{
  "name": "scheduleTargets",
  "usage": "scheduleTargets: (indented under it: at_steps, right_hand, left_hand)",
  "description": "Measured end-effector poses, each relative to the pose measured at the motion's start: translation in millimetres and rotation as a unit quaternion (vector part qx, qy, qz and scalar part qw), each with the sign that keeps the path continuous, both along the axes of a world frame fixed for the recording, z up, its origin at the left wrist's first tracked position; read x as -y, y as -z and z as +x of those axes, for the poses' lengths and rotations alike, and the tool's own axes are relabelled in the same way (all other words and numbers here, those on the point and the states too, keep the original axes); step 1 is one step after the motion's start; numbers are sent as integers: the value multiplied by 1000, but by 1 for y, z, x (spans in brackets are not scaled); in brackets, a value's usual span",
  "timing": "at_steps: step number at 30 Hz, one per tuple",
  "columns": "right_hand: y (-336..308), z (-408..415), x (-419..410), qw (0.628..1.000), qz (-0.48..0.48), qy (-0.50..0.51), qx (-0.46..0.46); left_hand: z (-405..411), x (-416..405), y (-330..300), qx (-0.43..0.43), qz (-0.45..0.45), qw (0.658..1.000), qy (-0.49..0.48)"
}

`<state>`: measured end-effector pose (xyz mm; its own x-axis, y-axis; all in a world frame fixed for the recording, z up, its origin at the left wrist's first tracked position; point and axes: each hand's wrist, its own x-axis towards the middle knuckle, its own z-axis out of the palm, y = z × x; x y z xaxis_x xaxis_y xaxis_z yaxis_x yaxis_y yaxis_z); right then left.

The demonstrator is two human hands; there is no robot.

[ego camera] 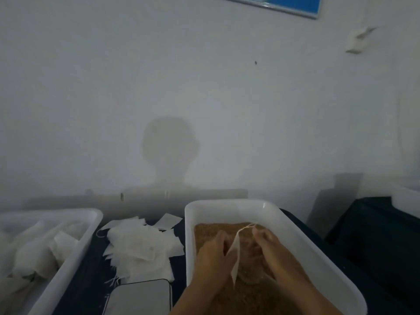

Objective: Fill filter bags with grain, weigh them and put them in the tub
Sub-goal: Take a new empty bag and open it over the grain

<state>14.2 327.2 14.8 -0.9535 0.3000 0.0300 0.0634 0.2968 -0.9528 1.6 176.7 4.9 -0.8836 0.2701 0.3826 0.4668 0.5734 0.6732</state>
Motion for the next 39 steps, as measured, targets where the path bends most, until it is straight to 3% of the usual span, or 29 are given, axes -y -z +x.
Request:
scheduleTargets:
  at_steps: [3,9,13,22,29,39]
  right_hand:
    - [-4,10,10,994,-12,-103,-26]
    - [-3,10,21,976,23,-203,-70]
    - [-1,11,20,976,-6,-207,-66]
    - [2,7,18,976,23,-201,-80]
    - [4,6,16,980,-33,-191,-46]
    - [6,6,14,976,3,-208,-62]
  left_hand:
    - [-8,3,2,93,86,992,9]
    - [-6,3,2,147,173,966,124]
    - [-6,5,1,152,192,961,129]
    - [-6,6,2,134,175,966,136]
    - [-4,5,2,156,196,960,127]
    - [-1,7,2,130,187,964,135]
